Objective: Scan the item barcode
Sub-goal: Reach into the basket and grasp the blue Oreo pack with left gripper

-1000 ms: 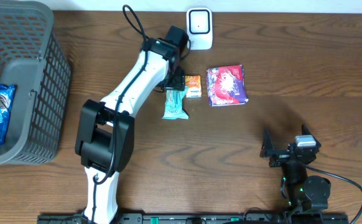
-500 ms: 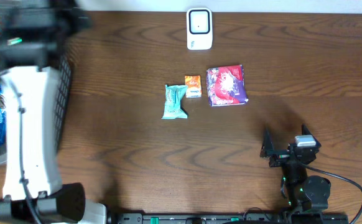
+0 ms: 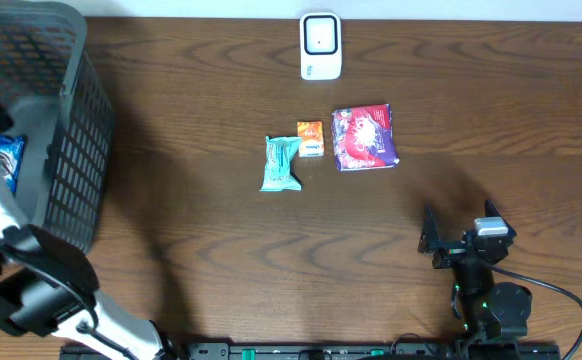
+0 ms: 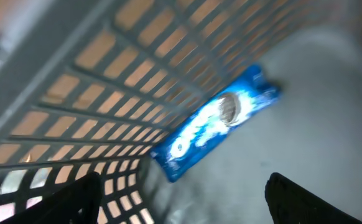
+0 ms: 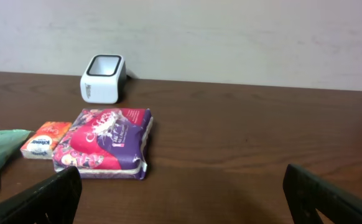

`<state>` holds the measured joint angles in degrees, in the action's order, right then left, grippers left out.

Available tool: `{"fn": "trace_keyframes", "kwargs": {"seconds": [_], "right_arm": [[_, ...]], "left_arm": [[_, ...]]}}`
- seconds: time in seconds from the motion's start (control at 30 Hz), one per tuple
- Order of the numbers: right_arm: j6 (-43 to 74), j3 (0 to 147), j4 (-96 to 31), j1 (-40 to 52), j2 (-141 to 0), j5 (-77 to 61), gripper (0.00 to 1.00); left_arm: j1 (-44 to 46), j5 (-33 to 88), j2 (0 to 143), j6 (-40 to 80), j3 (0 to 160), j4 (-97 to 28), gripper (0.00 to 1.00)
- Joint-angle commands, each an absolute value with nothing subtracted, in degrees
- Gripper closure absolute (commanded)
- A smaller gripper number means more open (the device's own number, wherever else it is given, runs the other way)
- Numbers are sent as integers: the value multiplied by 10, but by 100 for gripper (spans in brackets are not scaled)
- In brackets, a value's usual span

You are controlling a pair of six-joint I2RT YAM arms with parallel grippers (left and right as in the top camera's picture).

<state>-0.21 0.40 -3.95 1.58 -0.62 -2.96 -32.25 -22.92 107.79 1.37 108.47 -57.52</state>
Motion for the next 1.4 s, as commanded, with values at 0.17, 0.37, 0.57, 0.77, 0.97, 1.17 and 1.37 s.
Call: {"fn": "trace_keyframes", "kwargs": {"seconds": [0.17, 0.37, 0.57, 0.77, 0.97, 1.17, 1.37], "right_arm": [[6, 3, -42, 21, -4, -29, 1], [6, 3, -42, 21, -4, -29, 1], [6, 3, -42, 21, -4, -29, 1], [6, 3, -42, 21, -4, -29, 1], [6, 3, -42, 21, -4, -29, 1], [6, 3, -42, 21, -4, -29, 1], [6, 3, -42, 21, -4, -29, 1]], "left_arm": [[-366, -155, 1166, -6, 1067, -557, 17], [-365, -155, 1219, -28, 1067, -535, 17], [-366, -155, 1256, -52, 1066, -513, 18], [-366, -154, 1287, -84, 1063, -484, 18], [-366, -155, 1320, -84, 1063, -459, 18], [-366, -154, 1350, -84, 1062, -453, 18], [-366, -154, 1374, -83, 1062, -462, 28]]}}
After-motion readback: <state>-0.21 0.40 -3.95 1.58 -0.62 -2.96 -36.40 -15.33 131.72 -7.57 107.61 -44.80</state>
